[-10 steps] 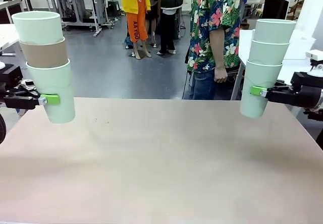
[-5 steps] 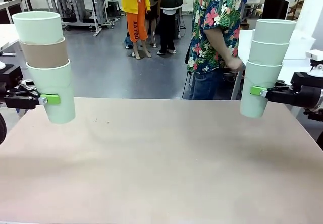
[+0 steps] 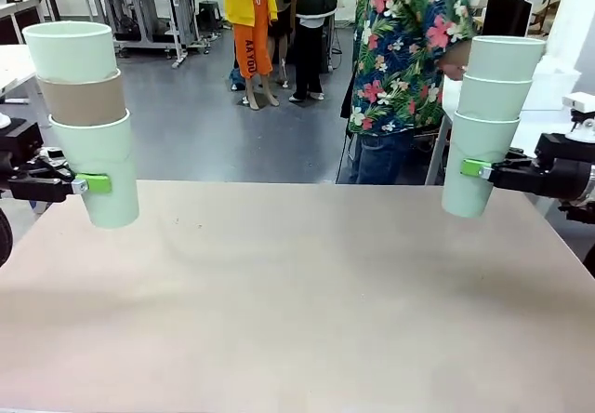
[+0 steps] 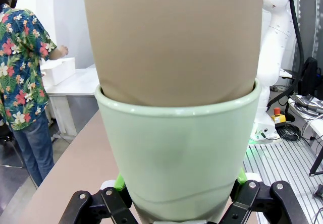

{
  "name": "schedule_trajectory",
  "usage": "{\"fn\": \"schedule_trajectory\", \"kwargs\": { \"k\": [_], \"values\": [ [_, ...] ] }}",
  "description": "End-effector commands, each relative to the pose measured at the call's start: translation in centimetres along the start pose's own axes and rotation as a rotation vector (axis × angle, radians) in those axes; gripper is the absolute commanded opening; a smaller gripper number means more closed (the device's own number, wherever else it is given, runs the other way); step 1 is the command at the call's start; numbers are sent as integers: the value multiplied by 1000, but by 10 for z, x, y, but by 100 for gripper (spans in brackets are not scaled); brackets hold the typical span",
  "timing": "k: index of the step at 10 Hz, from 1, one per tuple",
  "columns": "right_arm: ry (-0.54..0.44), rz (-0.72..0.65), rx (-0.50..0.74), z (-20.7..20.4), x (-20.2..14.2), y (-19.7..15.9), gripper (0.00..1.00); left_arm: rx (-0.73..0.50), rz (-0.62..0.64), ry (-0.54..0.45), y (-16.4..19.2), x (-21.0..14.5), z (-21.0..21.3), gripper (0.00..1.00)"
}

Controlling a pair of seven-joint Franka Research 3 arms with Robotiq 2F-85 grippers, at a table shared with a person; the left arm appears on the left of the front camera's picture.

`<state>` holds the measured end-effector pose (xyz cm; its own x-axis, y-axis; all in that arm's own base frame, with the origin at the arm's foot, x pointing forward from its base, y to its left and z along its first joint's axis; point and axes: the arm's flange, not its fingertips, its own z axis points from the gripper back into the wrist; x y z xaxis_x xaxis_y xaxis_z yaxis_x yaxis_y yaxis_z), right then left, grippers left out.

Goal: Stack the cups and store them in the basket.
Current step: Place the stack of Reusable plastic cups into the Pantry Basket.

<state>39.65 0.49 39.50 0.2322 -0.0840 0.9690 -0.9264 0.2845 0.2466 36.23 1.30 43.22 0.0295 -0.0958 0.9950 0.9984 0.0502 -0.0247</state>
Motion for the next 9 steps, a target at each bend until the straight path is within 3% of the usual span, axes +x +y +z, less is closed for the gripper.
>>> {"fn": "schedule_trajectory", "kwargs": {
  "k": [1,9],
  "values": [
    [-5,7,0,0,3,1,86,-1,-10,-6,-1,4,0,85],
    [-5,7,0,0,3,1,86,-1,-10,-6,-1,4,0,85]
  ]
}}
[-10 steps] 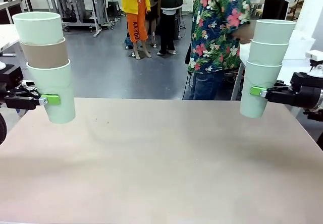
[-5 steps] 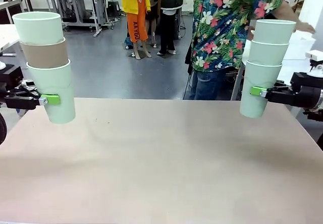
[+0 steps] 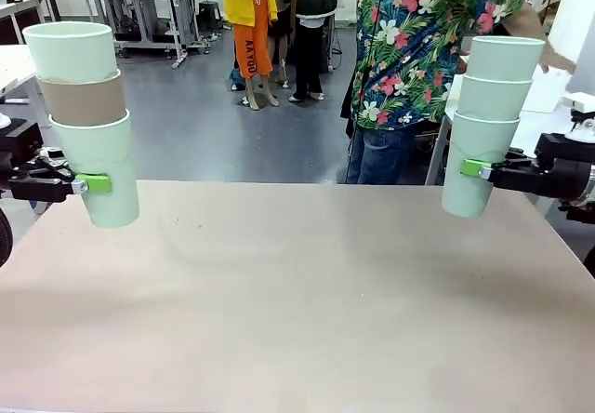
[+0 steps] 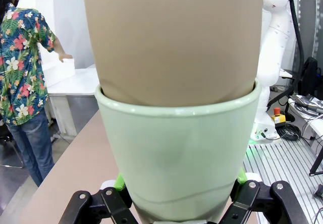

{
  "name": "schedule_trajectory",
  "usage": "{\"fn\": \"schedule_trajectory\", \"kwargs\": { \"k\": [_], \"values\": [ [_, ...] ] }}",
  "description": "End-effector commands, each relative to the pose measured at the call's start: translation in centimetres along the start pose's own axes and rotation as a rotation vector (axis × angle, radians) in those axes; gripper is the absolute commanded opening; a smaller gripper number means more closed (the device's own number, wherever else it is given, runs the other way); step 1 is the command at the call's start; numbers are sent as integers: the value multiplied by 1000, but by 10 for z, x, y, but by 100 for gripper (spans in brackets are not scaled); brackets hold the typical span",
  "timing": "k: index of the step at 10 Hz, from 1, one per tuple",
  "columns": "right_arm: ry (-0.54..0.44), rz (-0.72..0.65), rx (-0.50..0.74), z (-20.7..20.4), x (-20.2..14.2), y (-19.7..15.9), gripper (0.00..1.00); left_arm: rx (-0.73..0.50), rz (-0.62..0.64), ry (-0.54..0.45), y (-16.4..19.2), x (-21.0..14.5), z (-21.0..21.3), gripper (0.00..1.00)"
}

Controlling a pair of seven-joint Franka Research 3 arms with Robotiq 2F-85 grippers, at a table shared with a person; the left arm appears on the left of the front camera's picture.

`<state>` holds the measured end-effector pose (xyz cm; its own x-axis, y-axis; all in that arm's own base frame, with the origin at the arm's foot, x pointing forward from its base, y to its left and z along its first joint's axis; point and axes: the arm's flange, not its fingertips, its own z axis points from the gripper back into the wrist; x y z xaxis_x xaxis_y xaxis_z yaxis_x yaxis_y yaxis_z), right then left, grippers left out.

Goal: Stack the cups and store them in the basket.
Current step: Place the stack of Reusable plastic cups into the Pantry Basket.

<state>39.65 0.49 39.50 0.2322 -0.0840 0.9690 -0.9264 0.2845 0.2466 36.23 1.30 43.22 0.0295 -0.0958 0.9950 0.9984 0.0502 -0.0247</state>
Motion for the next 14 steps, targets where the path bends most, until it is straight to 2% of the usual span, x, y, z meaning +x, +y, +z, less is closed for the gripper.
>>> {"fn": "schedule_trajectory", "kwargs": {
  "k": [1,14],
  "values": [
    [-5,7,0,0,3,1,86,-1,-10,-6,-1,4,0,85],
    [-5,7,0,0,3,1,86,-1,-10,-6,-1,4,0,85]
  ]
}}
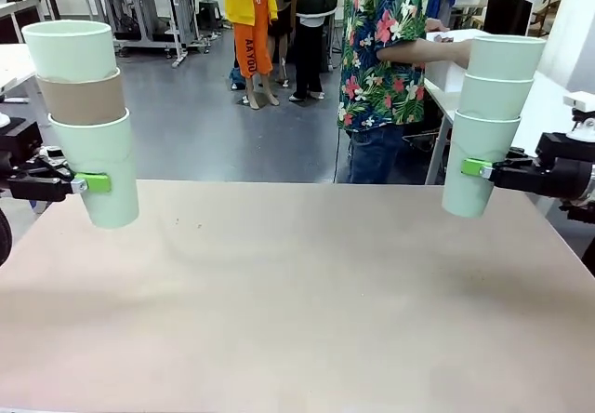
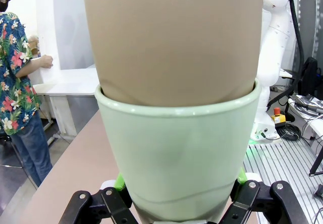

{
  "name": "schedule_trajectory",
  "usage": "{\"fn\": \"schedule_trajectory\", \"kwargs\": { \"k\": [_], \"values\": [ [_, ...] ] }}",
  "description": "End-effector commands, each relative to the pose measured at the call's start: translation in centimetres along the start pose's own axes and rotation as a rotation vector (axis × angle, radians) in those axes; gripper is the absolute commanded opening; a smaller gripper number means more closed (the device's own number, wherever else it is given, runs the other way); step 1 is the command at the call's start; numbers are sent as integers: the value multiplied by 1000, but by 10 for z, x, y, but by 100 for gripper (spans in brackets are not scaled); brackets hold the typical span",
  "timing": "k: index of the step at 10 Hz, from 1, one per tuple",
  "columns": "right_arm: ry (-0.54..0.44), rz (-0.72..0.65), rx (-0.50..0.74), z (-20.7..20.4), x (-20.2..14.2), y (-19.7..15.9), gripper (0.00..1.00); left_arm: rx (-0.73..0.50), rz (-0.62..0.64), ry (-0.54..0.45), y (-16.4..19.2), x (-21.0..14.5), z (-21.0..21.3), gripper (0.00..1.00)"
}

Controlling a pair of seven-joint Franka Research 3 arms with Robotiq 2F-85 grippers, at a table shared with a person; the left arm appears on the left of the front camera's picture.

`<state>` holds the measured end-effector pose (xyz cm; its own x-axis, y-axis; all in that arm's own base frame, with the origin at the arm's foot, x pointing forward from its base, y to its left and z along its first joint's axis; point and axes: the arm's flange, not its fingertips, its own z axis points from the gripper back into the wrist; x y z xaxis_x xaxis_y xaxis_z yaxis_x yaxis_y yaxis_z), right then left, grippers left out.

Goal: Stack the cups and store them in the basket.
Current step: Place the stack of Reusable plastic cups into the Pantry Basket.

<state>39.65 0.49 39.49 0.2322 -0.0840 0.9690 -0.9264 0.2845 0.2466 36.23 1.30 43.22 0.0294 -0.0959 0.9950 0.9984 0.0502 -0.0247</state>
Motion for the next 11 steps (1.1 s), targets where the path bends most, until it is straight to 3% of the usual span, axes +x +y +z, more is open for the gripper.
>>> {"fn": "schedule_trajectory", "kwargs": {
  "k": [1,11],
  "values": [
    [-5,7,0,0,3,1,86,-1,-10,-6,-1,4,0,85],
    [-5,7,0,0,3,1,86,-1,-10,-6,-1,4,0,85]
  ]
}}
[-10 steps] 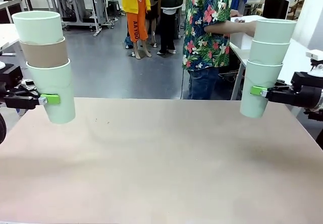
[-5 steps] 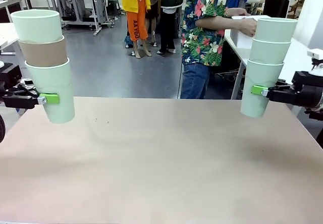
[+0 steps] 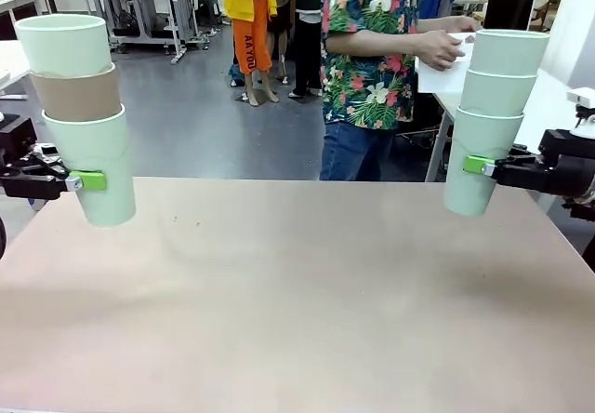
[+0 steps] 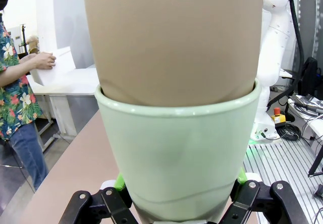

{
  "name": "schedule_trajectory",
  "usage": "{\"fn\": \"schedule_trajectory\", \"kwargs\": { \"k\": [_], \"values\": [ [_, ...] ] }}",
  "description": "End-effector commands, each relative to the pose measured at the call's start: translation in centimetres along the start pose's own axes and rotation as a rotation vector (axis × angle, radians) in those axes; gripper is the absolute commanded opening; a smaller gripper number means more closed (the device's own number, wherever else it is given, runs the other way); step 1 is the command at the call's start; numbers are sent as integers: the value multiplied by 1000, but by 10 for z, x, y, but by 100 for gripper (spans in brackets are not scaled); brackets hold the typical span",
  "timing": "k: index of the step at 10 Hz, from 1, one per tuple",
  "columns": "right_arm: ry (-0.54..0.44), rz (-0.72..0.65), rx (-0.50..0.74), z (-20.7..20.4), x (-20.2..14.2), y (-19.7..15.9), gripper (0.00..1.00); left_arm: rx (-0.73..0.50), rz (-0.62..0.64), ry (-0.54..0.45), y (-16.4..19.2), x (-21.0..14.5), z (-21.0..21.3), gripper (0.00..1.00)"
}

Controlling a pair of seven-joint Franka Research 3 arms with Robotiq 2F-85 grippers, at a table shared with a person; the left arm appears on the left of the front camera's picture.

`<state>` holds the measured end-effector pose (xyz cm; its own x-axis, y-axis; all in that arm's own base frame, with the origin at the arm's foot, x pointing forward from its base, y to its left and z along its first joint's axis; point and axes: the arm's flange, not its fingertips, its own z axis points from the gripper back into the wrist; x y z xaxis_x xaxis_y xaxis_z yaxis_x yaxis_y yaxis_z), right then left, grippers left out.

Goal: Stack the cups and store them in the basket.
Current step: Place the stack of Reusable plastic cups into the Pantry Basket.

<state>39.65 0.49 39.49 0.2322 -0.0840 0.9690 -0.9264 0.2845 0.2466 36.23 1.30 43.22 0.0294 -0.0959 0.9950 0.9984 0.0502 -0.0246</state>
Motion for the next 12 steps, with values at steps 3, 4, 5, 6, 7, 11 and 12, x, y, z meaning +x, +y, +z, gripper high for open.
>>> {"fn": "schedule_trajectory", "kwargs": {
  "k": [3,4,5,6,7,11,12],
  "values": [
    [-5,7,0,0,3,1,86,-1,-10,-6,-1,4,0,85],
    [-5,7,0,0,3,1,86,-1,-10,-6,-1,4,0,85],
    [-5,7,0,0,3,1,86,-1,-10,-6,-1,4,0,85],
    [-5,7,0,0,3,1,86,-1,-10,-6,-1,4,0,85],
    [-5,7,0,0,3,1,86,-1,-10,-6,-1,4,0,85],
    [-5,7,0,0,3,1,86,-1,-10,-6,-1,4,0,85],
    [-5,7,0,0,3,1,86,-1,-10,-6,-1,4,0,85]
  ]
}}
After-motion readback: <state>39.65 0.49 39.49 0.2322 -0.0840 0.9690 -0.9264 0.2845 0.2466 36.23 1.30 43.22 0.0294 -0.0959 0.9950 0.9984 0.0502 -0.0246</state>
